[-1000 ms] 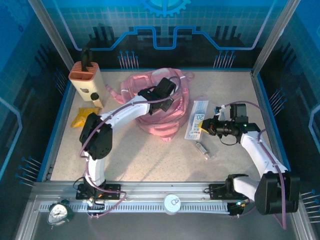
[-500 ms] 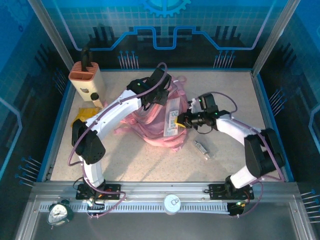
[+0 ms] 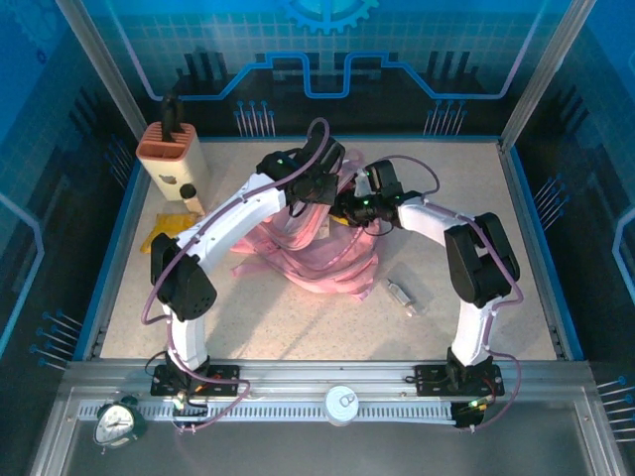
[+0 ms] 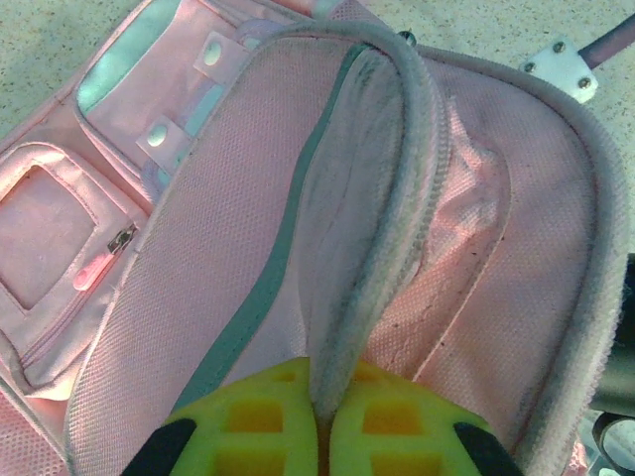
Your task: Pack the student bag
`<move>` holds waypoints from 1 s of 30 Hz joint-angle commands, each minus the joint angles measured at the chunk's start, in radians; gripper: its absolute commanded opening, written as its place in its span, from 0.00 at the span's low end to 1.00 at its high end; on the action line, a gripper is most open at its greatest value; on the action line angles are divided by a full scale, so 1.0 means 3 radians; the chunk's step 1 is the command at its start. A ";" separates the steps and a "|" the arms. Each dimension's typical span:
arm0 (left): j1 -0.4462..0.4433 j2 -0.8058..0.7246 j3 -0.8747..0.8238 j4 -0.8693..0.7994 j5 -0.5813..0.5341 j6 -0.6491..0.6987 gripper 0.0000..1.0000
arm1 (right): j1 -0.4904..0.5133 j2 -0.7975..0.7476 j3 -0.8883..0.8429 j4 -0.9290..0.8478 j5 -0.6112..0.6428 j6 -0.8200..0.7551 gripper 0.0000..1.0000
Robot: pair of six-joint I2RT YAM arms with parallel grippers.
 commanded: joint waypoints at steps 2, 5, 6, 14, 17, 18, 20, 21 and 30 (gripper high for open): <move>-0.0002 -0.0126 0.0061 0.0209 0.0028 -0.0151 0.00 | 0.0034 -0.0415 -0.0206 -0.0361 0.0307 -0.0341 0.49; -0.0004 -0.0168 -0.0001 0.0236 0.0035 -0.0171 0.00 | 0.0011 -0.0669 -0.0441 -0.0387 0.0312 -0.0384 0.49; -0.0005 -0.0187 -0.0054 0.0283 0.0042 -0.0157 0.00 | 0.0005 -0.0794 -0.0545 -0.0357 0.0305 -0.0392 0.49; 0.0028 -0.0211 -0.0529 0.0579 0.0397 -0.0151 0.02 | -0.0026 -0.1772 -0.1137 -0.0524 0.0628 -0.0642 0.56; 0.0025 -0.0239 -0.0696 0.0648 0.0556 -0.0222 0.10 | -0.0015 -0.2080 -0.1358 -0.0546 0.0747 -0.0717 0.59; 0.0025 -0.0261 -0.0731 0.0648 0.0592 -0.0247 0.14 | -0.0017 -0.2177 -0.1415 -0.0560 0.0769 -0.0740 0.60; 0.0025 -0.0371 -0.0841 0.0673 0.0670 -0.0330 0.21 | -0.0011 -0.2303 -0.1477 -0.0633 0.0802 -0.0777 0.62; 0.0025 -0.0481 -0.0940 0.0725 0.0739 -0.0397 0.25 | -0.0009 -0.2358 -0.1510 -0.0654 0.0784 -0.0802 0.63; 0.0315 -0.1543 -0.2441 0.1428 0.0903 -0.1100 0.49 | 0.0250 -0.2353 -0.1765 -0.0566 0.0743 -0.0773 0.64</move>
